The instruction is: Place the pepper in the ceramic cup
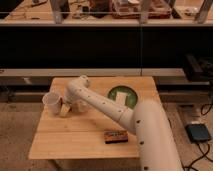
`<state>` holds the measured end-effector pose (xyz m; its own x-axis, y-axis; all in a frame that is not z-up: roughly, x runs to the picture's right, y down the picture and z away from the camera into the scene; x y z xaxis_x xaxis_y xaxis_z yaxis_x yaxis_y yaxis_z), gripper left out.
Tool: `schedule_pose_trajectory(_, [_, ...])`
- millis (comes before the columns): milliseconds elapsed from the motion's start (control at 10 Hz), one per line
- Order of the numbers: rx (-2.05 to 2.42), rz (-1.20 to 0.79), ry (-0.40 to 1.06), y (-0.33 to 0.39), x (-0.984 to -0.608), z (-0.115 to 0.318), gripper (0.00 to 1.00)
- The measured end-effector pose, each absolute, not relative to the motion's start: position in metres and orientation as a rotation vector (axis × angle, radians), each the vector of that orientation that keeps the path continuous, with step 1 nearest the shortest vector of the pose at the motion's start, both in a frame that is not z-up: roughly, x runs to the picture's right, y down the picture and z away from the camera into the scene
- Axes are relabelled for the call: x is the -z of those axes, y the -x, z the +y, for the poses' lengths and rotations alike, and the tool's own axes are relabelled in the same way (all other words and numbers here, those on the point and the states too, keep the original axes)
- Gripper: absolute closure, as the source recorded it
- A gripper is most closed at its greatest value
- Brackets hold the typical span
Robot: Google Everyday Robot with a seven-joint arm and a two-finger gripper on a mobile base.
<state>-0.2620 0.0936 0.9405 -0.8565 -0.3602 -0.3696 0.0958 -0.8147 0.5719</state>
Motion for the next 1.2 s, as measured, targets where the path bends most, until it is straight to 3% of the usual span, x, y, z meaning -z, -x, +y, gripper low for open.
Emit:
schedule_pose_trajectory(100, [2.696,-0.819,-0.680,0.262,-0.944,0.097,0.23])
schedule_pose_trajectory(500, [2.657,-0.839,-0.665,0.260,-0.952,0.100,0.63])
schedule_pose_trajectory(600, [2.648,-0.841,-0.668,0.261,-0.952,0.099,0.67])
schedule_pose_trajectory(1000, [2.651,-0.830,-0.651,0.251,-0.953,0.097,0.67])
schedule_pose_trajectory(1200, [2.644,-0.797,-0.633,0.236,-0.954,0.087,0.80])
